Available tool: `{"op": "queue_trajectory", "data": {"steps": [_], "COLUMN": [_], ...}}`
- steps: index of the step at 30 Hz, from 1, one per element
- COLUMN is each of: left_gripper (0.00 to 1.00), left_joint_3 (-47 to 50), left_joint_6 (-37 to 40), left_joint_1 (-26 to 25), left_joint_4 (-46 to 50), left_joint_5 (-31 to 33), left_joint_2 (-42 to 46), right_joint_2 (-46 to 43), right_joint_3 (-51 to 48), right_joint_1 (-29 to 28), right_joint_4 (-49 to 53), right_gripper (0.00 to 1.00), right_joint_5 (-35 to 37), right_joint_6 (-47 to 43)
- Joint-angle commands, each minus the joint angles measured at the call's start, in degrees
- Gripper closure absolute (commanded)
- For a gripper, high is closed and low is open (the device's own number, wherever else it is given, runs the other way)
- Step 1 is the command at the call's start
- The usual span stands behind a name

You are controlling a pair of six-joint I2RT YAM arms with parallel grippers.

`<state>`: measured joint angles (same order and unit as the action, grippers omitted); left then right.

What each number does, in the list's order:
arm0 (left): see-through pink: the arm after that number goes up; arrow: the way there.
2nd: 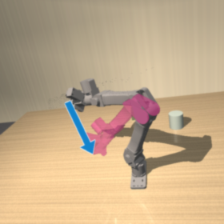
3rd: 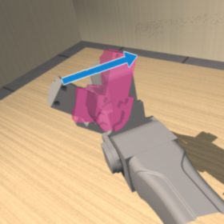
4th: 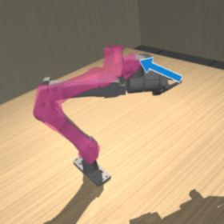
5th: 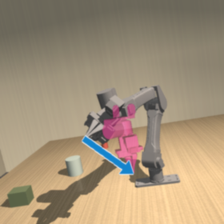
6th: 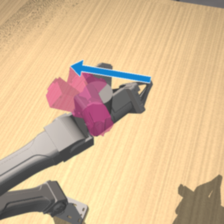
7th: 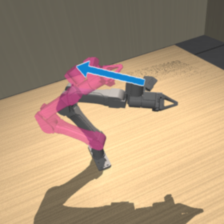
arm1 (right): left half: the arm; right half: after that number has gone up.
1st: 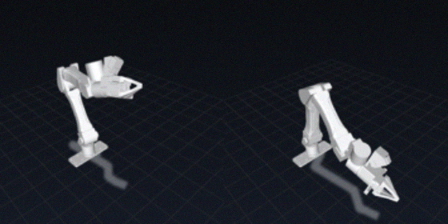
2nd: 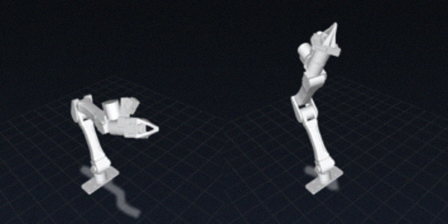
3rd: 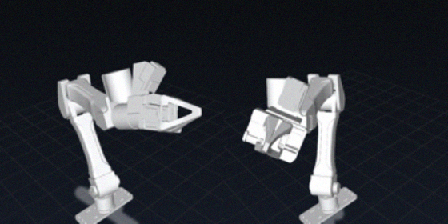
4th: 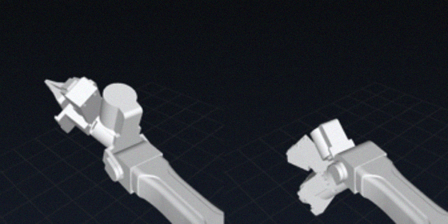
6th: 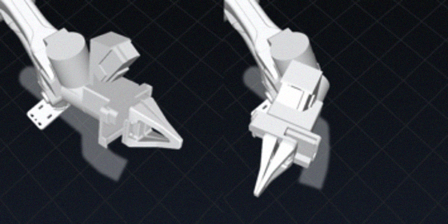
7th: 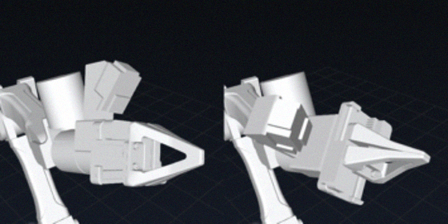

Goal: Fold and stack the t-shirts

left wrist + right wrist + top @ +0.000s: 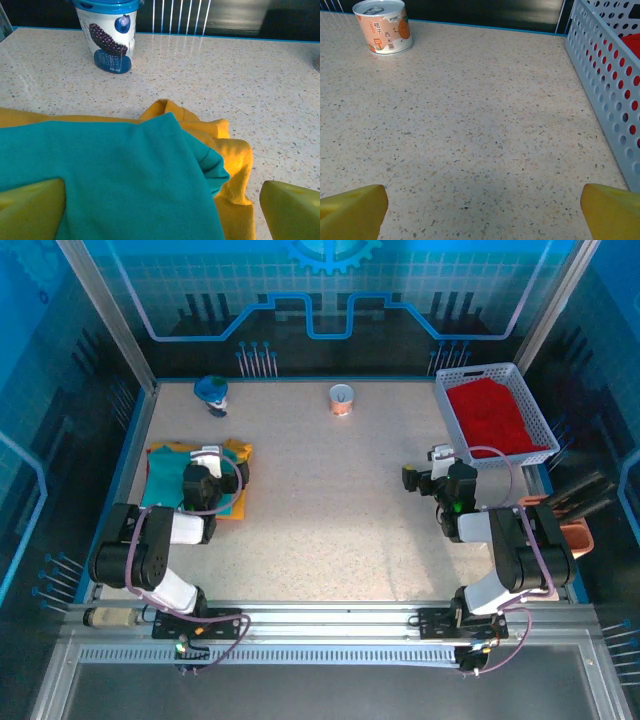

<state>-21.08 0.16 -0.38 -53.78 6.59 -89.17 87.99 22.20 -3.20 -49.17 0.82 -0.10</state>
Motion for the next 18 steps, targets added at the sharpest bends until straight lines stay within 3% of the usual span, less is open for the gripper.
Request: {"op": "queue_trajectory", "data": {"steps": [1, 18], "left_gripper": [0.01, 0.01], "left_joint_3": [-0.9, -1.1], "left_joint_6": [0.5, -0.3], "left_joint_1": [-0.4, 0.1], "left_joint_4": [1.1, 1.4], "left_joint_5": [-2.4, -2.3], "left_joint_2": [0.1, 0.2], "right_joint_2": [0.3, 0.3], "right_joint_3": [1.0, 0.7], "right_joint_1": [0.5, -0.1], "right_joint_4": [-0.8, -1.4], "right_gripper": [0.0, 0.0], "right_joint_5": [-0.7, 2.2], "right_joint_6": [-0.7, -0.1]}}
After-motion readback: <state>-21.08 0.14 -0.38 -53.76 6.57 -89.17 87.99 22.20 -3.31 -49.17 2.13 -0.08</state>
